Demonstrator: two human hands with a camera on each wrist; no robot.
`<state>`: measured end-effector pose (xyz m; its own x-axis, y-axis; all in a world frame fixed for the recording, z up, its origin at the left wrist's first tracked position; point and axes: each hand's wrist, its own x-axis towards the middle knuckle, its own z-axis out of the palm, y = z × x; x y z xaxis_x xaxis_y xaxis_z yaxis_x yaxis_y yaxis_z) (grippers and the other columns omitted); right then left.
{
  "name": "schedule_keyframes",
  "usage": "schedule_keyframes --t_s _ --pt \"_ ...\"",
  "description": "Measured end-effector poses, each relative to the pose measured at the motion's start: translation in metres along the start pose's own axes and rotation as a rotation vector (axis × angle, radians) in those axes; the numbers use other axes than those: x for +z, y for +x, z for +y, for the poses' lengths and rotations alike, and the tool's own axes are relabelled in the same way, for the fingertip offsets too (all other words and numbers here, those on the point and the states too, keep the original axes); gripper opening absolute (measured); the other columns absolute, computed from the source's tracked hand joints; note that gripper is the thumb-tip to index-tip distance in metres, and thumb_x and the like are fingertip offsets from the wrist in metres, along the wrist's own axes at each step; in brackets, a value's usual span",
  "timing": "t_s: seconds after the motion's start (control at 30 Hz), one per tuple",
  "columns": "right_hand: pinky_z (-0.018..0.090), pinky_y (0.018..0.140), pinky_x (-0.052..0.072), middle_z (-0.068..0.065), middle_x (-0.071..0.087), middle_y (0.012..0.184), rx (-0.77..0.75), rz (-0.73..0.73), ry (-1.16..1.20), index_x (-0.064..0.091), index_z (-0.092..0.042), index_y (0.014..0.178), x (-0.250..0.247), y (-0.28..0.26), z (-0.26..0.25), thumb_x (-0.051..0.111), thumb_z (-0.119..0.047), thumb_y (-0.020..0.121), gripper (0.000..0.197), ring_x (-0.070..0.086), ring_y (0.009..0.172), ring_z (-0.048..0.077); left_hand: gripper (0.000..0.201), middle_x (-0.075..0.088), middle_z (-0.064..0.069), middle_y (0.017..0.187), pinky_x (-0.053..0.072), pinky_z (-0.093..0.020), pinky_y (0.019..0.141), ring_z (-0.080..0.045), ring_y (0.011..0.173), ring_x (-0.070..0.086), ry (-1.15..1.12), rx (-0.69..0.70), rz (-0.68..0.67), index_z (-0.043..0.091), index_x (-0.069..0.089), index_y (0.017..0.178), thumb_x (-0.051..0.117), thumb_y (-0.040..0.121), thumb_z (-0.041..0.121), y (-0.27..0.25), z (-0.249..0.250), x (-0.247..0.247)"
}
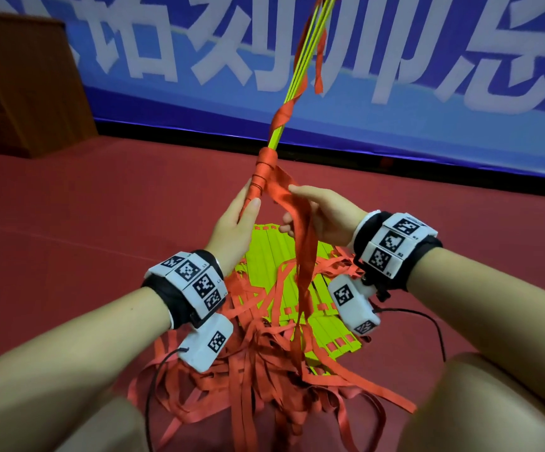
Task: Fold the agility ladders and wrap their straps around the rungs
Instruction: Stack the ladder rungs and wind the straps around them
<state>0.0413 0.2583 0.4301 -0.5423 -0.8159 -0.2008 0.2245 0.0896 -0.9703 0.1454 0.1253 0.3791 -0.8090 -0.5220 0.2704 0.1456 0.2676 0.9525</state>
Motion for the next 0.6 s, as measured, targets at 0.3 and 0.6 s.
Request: schedule_keyframes --t_s 0.3,0.6 --pt "0.013 0.032 0.027 -0.005 0.061 0.05 -0.175 0.209 -0.113 0.052 -0.006 0.08 0.006 0.01 -0.005 0.039 -0.005 0.1 0.024 0.041 0.032 0.003 0.039 0.051 -0.028 0.131 0.049 -0.048 0.091 -0.038 0.107 0.061 0.009 0.01 -0.098 0.051 0.037 0.135 0.041 0.104 0.028 -0.003 0.002 -0.006" --pt "0.017 0.034 0.022 0.02 0.059 0.075 -0.23 0.36 -0.382 0.063 -0.006 0.07 0.004 0.017 -0.006 0.046 -0.02 0.1 0.037 0.032 0.042 0.012 0.042 0.06 -0.014 0.086 0.049 -0.034 0.06 -0.026 0.068 0.06 0.044 -0.113 -0.024 0.041 0.037 0.145 0.037 0.104 0.035 0.011 -0.005 0.0"
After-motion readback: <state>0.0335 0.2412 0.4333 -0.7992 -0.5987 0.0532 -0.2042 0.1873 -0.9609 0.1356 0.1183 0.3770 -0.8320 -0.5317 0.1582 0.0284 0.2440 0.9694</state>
